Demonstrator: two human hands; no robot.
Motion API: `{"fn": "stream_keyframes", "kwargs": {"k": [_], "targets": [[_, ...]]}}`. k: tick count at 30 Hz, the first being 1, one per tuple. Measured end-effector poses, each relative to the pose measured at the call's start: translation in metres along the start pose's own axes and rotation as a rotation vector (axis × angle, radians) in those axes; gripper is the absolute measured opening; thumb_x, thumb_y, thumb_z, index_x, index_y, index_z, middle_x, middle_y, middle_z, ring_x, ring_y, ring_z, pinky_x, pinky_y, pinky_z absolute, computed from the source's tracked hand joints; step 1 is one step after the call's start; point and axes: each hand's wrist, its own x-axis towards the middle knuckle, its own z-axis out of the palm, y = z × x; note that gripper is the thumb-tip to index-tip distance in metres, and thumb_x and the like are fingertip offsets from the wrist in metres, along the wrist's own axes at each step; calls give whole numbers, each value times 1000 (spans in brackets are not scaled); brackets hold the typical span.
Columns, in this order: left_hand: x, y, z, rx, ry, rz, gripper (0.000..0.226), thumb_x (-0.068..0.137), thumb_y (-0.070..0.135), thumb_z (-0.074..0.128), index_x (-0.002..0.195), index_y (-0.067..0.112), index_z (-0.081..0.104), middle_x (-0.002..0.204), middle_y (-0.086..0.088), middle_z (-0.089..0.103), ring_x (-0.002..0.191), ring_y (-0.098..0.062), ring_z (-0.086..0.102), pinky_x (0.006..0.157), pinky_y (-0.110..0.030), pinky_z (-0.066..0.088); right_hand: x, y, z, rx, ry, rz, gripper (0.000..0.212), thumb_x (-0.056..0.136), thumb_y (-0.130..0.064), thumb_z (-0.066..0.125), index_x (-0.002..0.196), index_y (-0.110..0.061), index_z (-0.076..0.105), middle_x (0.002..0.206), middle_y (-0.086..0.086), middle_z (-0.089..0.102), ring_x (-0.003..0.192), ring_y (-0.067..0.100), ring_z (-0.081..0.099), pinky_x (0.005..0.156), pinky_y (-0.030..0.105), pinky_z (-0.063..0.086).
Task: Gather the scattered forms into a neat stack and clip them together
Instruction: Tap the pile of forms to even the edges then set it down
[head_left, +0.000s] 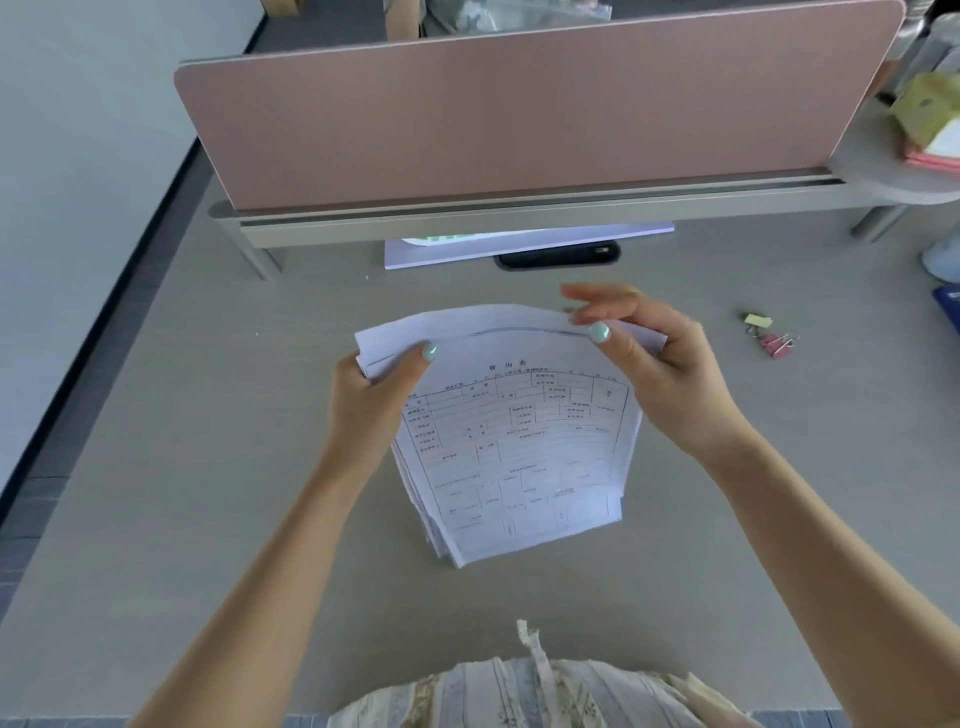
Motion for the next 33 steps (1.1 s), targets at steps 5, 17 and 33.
{"fn": "stream_keyframes", "kwargs": {"k": [5, 17, 33], "targets": [[-12, 12, 11, -16, 74, 64, 27, 85, 13, 64, 65, 30, 65, 47, 20, 58, 49, 4, 49, 52, -8, 38, -3, -2, 7, 70, 147, 18, 19, 79, -35, 58, 60, -36, 63, 85, -24, 73, 88, -2, 66, 80, 10, 44], [-13, 17, 9, -12, 178, 42, 34, 66, 58, 52, 71, 26, 60, 64, 21, 60, 68, -3, 53, 64, -20, 41, 2, -5, 17, 128, 327, 38, 10, 84, -18, 61, 77, -24, 62, 77, -13, 72, 81, 4, 66, 73, 13, 45], [14, 18, 11, -14, 322, 107, 36, 84, 55, 38, 86, 25, 58, 72, 12, 59, 62, -2, 47, 56, -13, 36, 3, 24, 6, 78, 168, 163, 43, 65, -56, 61, 104, -38, 59, 102, -15, 70, 103, 14, 62, 89, 25, 47]]}}
